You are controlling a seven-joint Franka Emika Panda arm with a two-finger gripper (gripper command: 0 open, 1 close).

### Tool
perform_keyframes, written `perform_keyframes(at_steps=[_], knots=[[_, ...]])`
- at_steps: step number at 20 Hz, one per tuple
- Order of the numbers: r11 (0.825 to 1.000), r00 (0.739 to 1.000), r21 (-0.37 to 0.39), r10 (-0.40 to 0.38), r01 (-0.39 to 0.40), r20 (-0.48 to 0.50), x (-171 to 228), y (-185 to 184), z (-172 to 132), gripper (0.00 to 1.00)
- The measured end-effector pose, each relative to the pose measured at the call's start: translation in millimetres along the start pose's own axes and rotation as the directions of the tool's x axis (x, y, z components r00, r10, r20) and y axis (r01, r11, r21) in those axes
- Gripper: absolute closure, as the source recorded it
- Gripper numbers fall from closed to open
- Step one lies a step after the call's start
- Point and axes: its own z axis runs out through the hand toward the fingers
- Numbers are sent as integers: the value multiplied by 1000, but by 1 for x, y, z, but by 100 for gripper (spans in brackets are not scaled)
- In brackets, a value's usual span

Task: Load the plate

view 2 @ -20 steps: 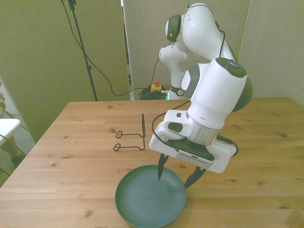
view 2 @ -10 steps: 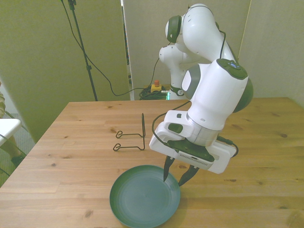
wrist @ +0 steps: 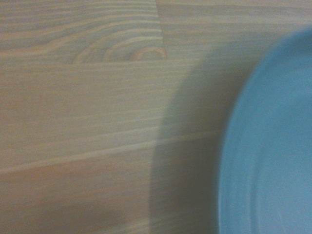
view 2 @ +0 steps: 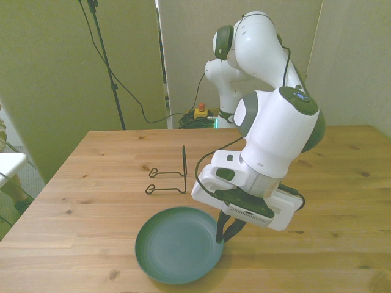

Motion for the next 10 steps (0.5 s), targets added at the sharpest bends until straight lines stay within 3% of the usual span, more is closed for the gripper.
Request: perform_keyframes(at_steps=[10], knots=[[1000,1000,-1,-21,21,1,0,-5,-1,100]])
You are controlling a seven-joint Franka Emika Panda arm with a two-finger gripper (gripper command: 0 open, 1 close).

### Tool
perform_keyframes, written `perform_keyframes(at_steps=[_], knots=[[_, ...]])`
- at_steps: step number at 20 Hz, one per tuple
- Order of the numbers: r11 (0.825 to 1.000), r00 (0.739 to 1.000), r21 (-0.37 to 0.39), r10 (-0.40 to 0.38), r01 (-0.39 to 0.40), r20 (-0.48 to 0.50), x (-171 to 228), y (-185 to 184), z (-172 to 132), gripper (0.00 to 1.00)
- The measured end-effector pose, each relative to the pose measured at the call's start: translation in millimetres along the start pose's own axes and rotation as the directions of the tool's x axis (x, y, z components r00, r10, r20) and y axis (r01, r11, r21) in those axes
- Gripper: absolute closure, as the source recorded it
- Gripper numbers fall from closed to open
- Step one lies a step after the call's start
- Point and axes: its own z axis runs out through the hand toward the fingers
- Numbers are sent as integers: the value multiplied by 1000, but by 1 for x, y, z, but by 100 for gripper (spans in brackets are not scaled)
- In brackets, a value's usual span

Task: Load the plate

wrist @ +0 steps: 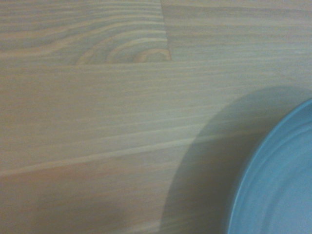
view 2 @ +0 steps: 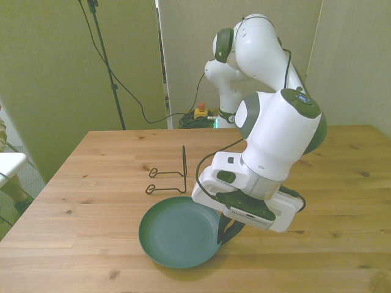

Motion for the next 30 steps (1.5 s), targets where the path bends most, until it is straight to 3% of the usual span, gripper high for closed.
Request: perform_keyframes(at_steps=[4,8,16,22,30], knots=[[997,999,59,-49,49,-5,4,0,-15,100],[986,993,125,-112,107,33,29,34,-11,100],[949,983,280,-171,147,62,12,94,-90,100],[895,976,413,-209,168,57,7,145,-138,100],[792,946,560,-323,245,43,13,189,-191,100]])
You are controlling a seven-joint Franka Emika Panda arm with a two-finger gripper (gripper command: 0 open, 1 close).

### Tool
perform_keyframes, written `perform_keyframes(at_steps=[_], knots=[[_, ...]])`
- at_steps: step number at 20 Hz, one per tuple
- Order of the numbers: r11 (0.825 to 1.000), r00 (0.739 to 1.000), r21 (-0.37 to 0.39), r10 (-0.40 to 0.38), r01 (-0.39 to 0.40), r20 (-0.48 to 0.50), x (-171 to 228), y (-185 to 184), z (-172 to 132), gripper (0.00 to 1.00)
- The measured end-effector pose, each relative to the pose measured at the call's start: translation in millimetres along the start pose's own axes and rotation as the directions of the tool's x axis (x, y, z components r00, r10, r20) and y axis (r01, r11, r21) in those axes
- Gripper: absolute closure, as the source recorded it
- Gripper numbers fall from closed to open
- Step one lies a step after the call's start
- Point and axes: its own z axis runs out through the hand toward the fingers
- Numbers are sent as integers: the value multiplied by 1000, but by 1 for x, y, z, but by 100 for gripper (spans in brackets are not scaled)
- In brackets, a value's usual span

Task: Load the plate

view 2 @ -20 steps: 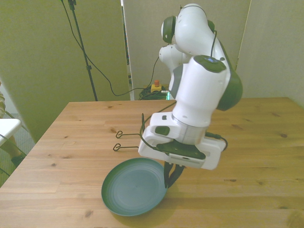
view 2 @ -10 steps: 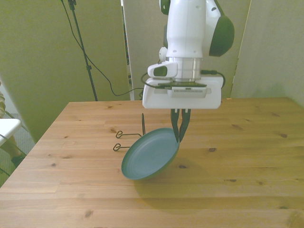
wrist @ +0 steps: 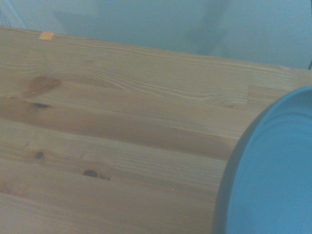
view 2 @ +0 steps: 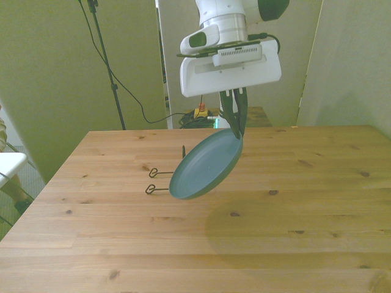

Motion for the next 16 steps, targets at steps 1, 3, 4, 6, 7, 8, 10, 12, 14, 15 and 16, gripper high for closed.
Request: perform_keyframes(at_steps=[1,3,4,6,7,8,10,12,14,15,16], knots=[[1000,1000,10,-14,14,14,-2,4,-5,100],[999,998,39,-35,34,42,-5,12,-17,100],[998,998,56,-45,43,50,-7,16,-25,100],[995,997,89,-60,55,51,-11,26,-41,100],[993,996,102,-66,60,54,-14,30,-49,100],[992,996,111,-72,65,59,-17,35,-57,100],[990,995,125,-74,65,70,-22,46,-67,100],[989,995,134,-71,61,70,-25,58,-73,100],[988,996,141,-67,57,66,-27,68,-77,100],[988,995,145,-72,61,66,-27,72,-81,100],[986,994,153,-78,66,75,-28,77,-85,100]])
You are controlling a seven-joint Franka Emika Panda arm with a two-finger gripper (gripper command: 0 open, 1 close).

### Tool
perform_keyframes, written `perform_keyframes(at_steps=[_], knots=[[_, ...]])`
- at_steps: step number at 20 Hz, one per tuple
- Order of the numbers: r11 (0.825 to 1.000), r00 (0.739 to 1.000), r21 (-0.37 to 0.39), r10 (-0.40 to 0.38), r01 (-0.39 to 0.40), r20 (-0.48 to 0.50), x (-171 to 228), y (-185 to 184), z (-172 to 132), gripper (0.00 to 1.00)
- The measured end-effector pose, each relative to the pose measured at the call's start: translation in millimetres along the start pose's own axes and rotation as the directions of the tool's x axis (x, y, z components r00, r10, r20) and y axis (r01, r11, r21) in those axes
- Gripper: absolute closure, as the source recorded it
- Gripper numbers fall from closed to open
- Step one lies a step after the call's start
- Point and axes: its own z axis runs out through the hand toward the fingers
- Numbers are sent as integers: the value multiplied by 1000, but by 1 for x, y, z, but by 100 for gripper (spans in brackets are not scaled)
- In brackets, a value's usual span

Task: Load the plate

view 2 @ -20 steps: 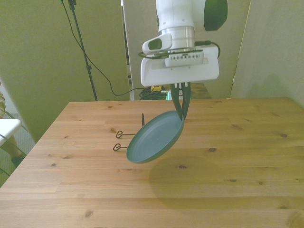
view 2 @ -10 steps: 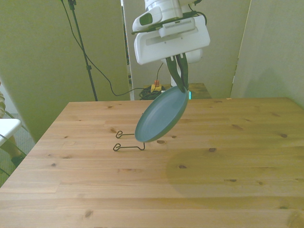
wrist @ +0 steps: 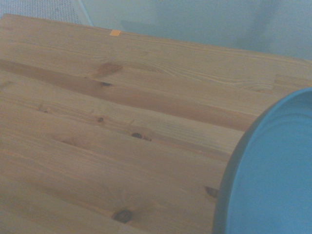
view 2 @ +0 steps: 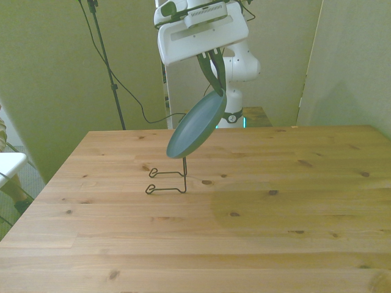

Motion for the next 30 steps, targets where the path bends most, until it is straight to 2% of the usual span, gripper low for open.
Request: perform_keyframes(at_steps=[5,11,16,20,30], knots=[[1000,1000,30,-1,0,21,-4,19,-18,100],[1000,1000,24,-2,1,21,-1,18,-10,100],[996,999,86,21,-24,34,2,61,-28,100],[992,998,125,9,-18,69,2,89,-42,100],[972,985,232,-73,36,154,18,128,-15,100]])
